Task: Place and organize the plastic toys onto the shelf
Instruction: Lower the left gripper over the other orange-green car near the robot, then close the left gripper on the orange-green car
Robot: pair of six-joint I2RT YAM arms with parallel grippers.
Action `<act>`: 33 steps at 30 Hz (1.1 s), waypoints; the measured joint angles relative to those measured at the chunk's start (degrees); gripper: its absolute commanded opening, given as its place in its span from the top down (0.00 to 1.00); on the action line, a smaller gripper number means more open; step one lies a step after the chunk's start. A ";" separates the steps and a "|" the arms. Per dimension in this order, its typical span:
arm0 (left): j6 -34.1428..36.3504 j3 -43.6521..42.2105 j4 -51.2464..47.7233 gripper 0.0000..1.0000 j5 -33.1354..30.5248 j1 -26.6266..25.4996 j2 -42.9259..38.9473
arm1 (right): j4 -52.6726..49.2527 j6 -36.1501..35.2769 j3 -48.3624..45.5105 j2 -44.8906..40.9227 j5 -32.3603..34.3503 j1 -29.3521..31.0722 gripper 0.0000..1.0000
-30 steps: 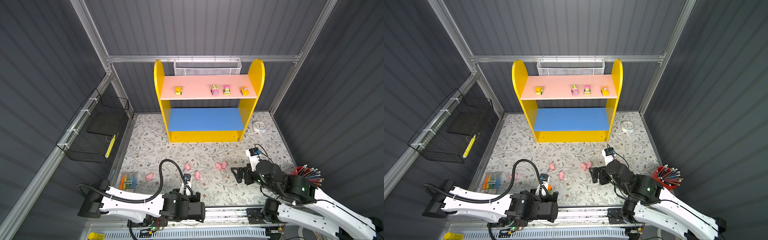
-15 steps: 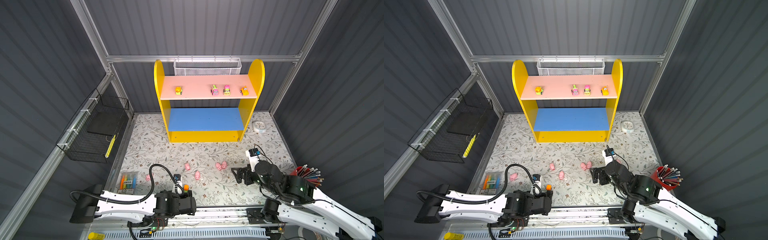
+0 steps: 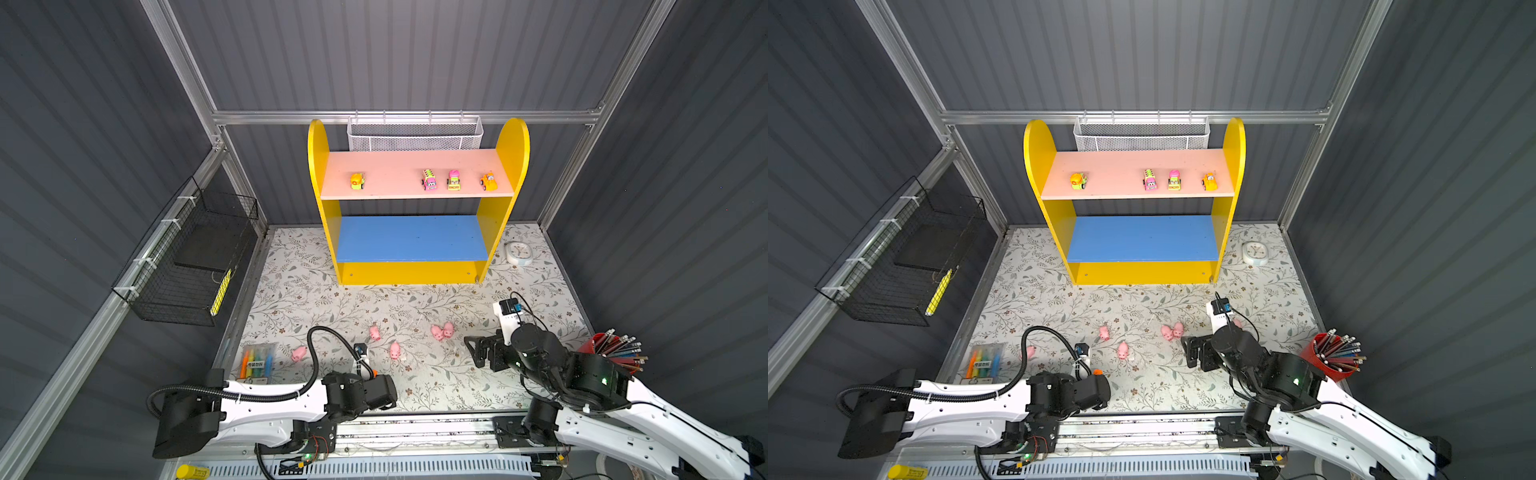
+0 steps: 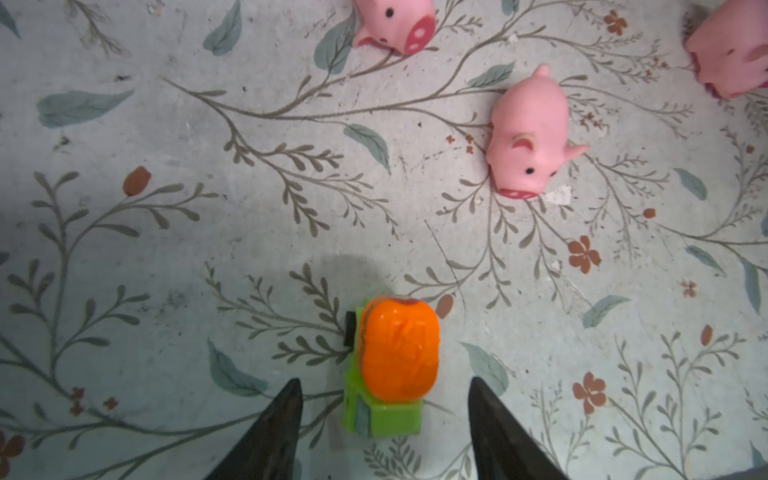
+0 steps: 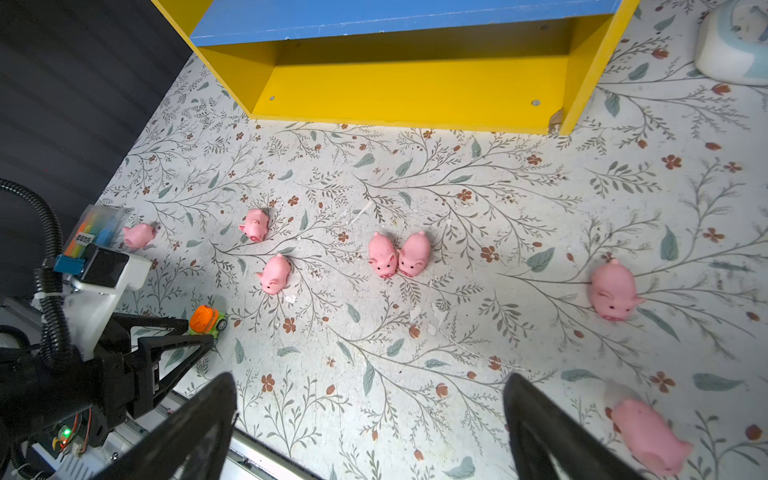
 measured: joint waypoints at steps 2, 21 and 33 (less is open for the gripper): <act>1.05 0.00 0.46 0.38 0.44 0.74 1.07 | -0.02 0.02 -0.24 -0.24 0.02 0.00 0.01; 3.78 -0.74 5.95 0.47 -2.03 0.83 4.87 | -2.86 0.87 -0.70 -4.42 1.07 0.00 0.01; 3.80 -0.50 5.11 0.61 -2.69 0.83 5.22 | -3.28 1.05 -0.70 -4.50 1.46 0.00 0.01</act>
